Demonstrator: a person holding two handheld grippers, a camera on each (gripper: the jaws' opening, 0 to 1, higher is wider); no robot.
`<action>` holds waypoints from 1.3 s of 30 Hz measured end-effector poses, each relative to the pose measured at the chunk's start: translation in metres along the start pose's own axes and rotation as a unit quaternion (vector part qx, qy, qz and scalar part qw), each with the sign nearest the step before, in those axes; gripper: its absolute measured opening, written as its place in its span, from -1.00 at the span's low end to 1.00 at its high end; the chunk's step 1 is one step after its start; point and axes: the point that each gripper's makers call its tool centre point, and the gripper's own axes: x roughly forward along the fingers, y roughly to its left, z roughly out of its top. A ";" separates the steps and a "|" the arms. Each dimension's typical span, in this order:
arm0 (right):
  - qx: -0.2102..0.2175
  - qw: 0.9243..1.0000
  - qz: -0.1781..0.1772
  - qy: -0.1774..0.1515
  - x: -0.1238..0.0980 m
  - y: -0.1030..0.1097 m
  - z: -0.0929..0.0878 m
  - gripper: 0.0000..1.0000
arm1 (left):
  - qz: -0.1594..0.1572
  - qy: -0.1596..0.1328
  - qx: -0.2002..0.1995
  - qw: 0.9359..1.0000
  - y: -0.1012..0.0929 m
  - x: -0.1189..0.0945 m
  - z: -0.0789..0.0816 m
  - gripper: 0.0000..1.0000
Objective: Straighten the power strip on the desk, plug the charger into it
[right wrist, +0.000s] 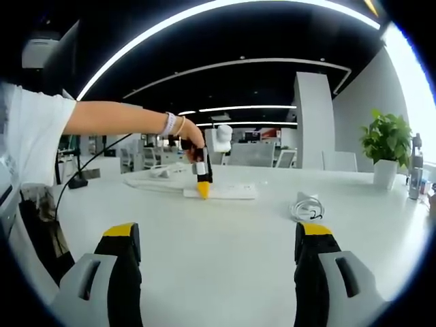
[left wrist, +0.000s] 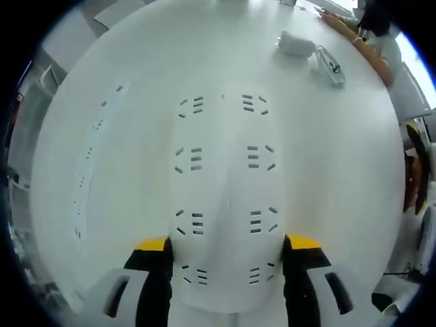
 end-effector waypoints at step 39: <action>-0.001 1.000 0.000 0.002 -0.001 0.000 -0.002 0.86 | -0.001 0.026 0.083 0.996 -0.011 0.001 -0.011 0.33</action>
